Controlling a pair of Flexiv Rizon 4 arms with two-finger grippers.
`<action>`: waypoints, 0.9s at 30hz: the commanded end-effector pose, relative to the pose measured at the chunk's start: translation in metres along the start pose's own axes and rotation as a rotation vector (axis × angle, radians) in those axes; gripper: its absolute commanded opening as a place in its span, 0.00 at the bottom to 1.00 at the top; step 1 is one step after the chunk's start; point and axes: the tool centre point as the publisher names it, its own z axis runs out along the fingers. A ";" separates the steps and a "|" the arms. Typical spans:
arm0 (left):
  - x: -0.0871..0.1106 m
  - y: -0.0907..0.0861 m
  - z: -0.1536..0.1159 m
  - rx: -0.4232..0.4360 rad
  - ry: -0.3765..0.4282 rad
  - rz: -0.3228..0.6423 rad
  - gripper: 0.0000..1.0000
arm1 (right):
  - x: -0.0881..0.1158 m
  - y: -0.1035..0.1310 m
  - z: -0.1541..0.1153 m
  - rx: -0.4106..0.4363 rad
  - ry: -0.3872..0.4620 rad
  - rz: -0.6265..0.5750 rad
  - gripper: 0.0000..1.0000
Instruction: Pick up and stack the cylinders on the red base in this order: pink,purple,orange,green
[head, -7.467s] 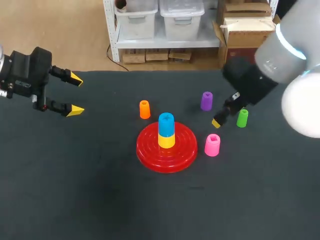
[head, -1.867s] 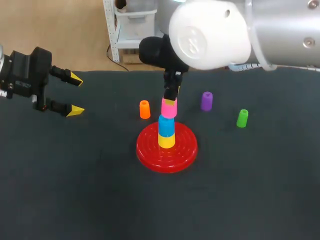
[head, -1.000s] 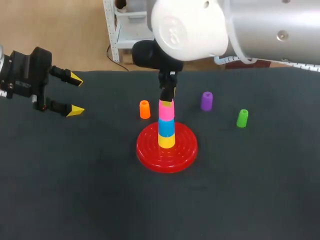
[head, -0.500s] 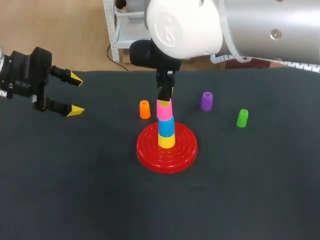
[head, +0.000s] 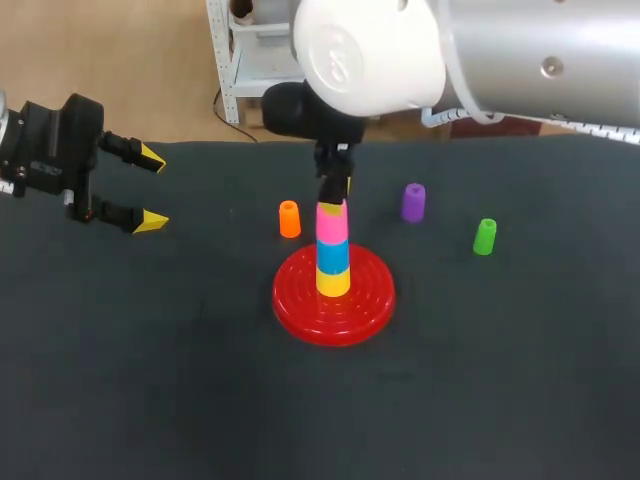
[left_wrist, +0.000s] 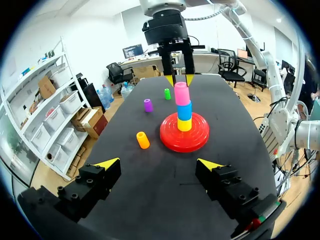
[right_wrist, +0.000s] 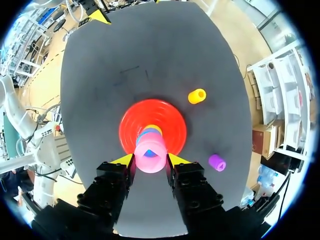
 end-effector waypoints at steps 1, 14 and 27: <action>0.001 0.000 0.000 -0.001 0.001 0.002 1.00 | -0.002 0.001 0.002 -0.003 -0.004 -0.006 0.00; 0.001 0.000 0.000 -0.001 0.001 0.002 1.00 | 0.005 0.006 0.011 0.009 0.009 0.011 0.00; 0.001 0.000 0.000 -0.001 0.001 0.002 1.00 | 0.008 0.006 0.027 0.012 0.003 0.055 0.00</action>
